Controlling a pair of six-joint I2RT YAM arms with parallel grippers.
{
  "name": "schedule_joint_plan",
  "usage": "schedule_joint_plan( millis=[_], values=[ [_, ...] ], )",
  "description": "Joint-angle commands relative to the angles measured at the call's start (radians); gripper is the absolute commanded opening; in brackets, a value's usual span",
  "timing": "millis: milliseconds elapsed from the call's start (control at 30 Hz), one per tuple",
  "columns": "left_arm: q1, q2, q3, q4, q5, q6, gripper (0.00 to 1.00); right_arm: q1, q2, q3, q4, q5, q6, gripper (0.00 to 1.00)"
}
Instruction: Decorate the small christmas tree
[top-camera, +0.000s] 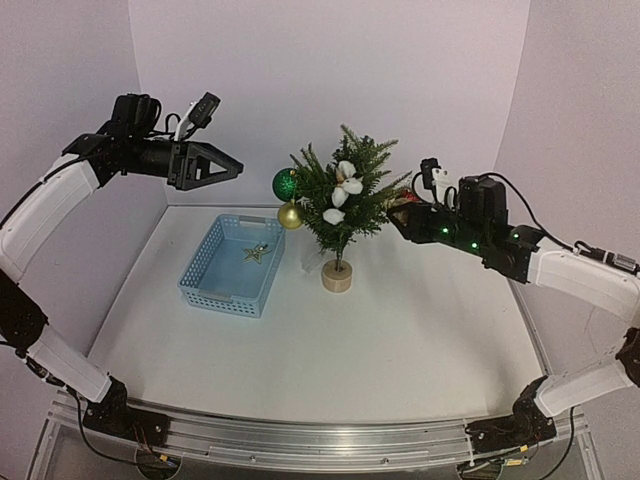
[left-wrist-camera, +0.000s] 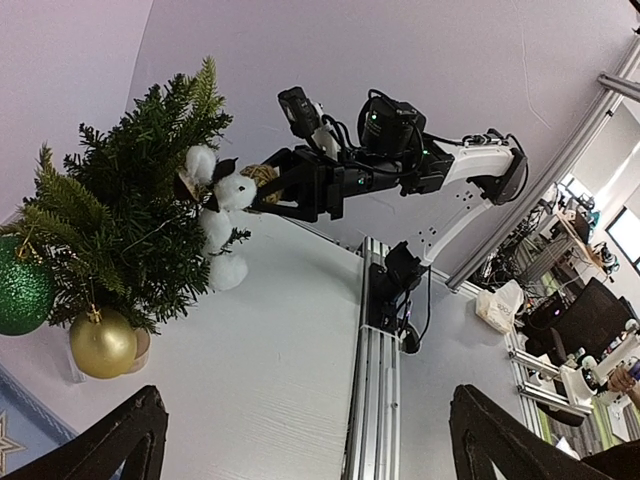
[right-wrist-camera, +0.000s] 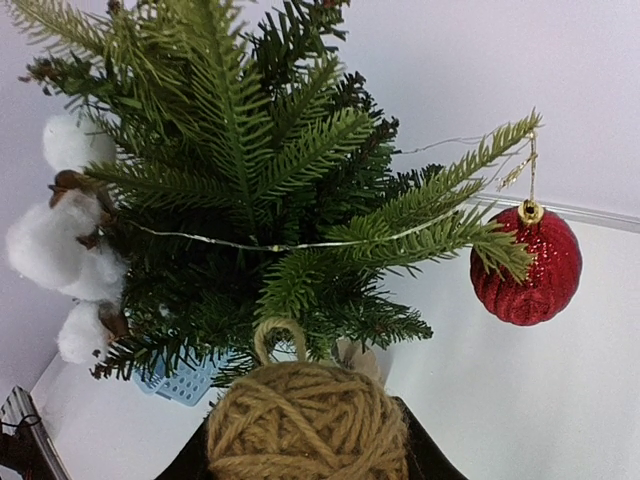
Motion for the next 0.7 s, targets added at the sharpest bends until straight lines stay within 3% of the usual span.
schedule_joint_plan(
  millis=[0, 333, 567, 667],
  values=[
    [-0.016, 0.002, 0.053, -0.028, 0.003, 0.048, 0.94, -0.007, -0.091, 0.018, 0.047, 0.04, -0.03, 0.21],
    [-0.214, 0.128, 0.261, -0.147, -0.188, 0.213, 0.71, -0.046, 0.0, 0.034, 0.145, -0.009, -0.002, 0.18],
    [-0.424, 0.305, 0.568, -0.265, -0.49, 0.588, 0.69, -0.051, 0.013, 0.051, 0.162, -0.045, 0.001, 0.17],
    [-0.477, 0.357, 0.594, -0.183, -0.628, 0.709, 0.62, -0.052, 0.01, 0.05, 0.165, -0.046, 0.005, 0.17]
  ],
)
